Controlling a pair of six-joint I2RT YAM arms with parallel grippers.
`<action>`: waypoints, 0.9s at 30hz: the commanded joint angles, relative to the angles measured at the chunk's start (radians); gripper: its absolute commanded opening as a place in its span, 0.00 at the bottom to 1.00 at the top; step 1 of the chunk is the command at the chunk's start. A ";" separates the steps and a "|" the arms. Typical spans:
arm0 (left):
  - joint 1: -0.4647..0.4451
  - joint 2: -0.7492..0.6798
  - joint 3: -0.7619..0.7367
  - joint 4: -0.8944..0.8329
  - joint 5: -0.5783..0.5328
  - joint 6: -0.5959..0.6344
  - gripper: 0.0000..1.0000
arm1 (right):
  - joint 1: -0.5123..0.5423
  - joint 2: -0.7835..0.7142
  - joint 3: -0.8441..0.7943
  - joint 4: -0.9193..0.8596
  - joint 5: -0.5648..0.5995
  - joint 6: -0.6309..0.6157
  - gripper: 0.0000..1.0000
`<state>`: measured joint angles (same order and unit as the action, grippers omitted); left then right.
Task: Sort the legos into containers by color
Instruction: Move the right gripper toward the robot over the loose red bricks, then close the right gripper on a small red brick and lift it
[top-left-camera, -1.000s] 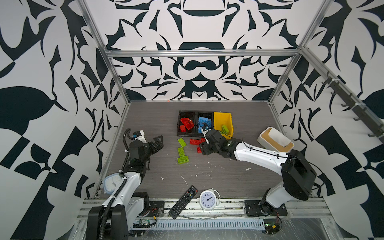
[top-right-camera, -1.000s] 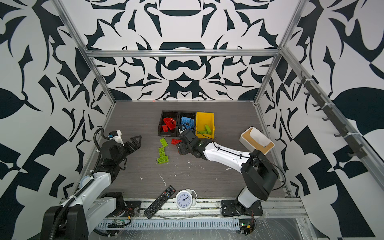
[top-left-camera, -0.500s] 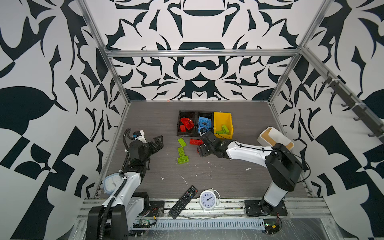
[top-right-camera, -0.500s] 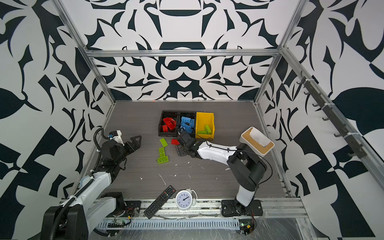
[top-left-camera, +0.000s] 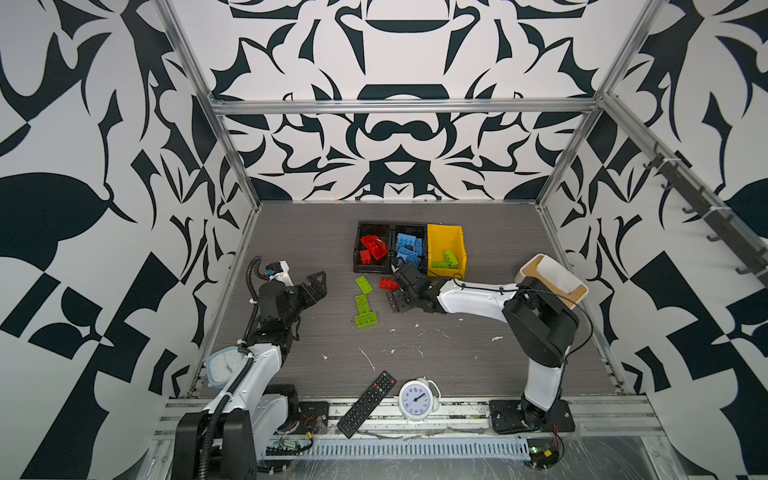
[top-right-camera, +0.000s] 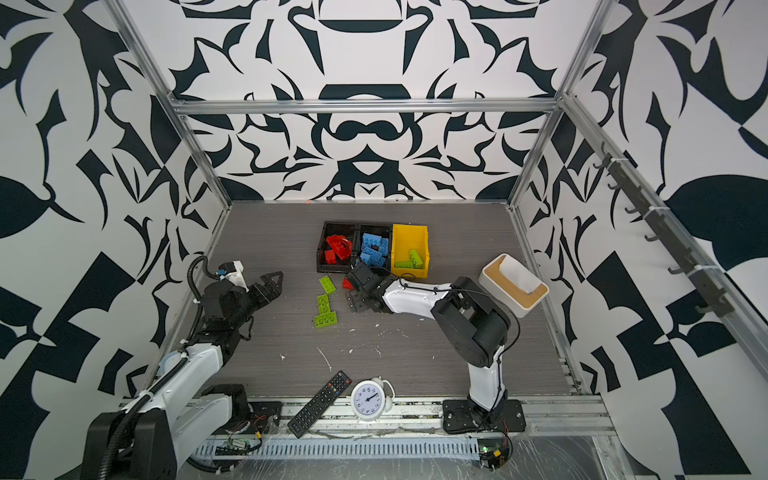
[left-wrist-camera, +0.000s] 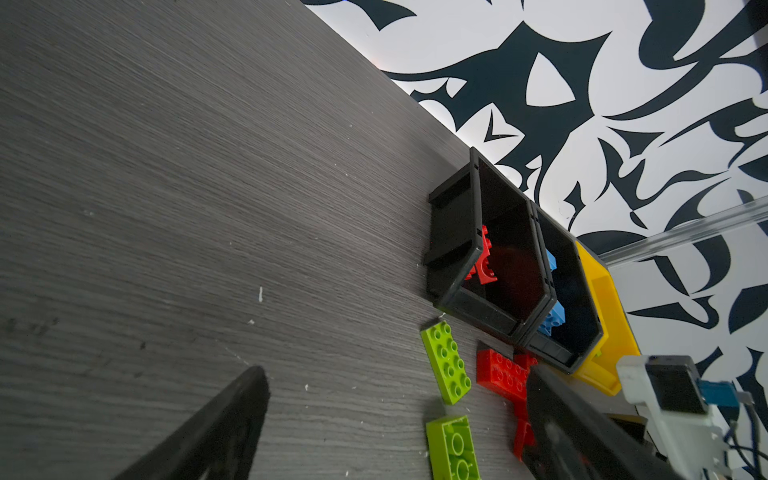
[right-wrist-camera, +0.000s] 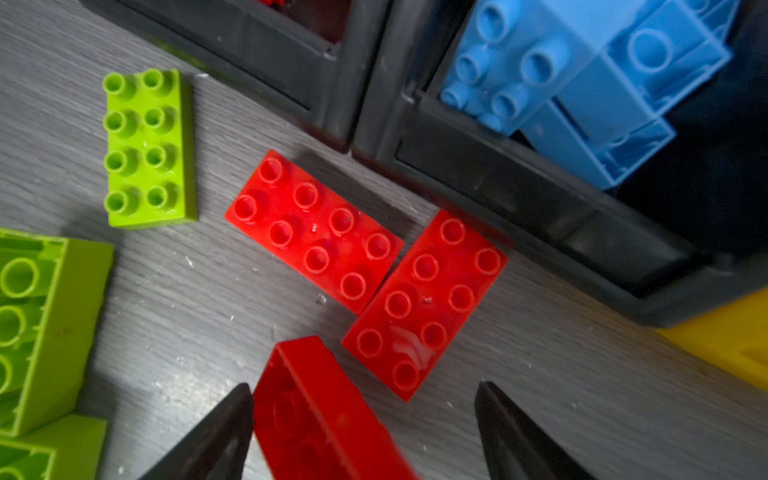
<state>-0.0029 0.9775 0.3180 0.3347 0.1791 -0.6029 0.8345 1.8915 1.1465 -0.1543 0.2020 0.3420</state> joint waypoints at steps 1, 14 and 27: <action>0.003 -0.004 0.019 -0.008 -0.011 0.003 0.99 | 0.000 -0.002 0.032 0.011 0.001 0.011 0.85; 0.003 0.000 0.022 -0.011 -0.013 0.003 0.99 | 0.001 -0.061 -0.022 0.004 -0.064 0.042 0.62; 0.003 0.015 0.025 -0.009 -0.012 0.000 0.99 | 0.027 -0.062 -0.027 -0.036 -0.088 0.059 0.44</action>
<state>-0.0029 0.9897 0.3183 0.3317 0.1753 -0.6029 0.8551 1.8389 1.1072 -0.1692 0.1211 0.3943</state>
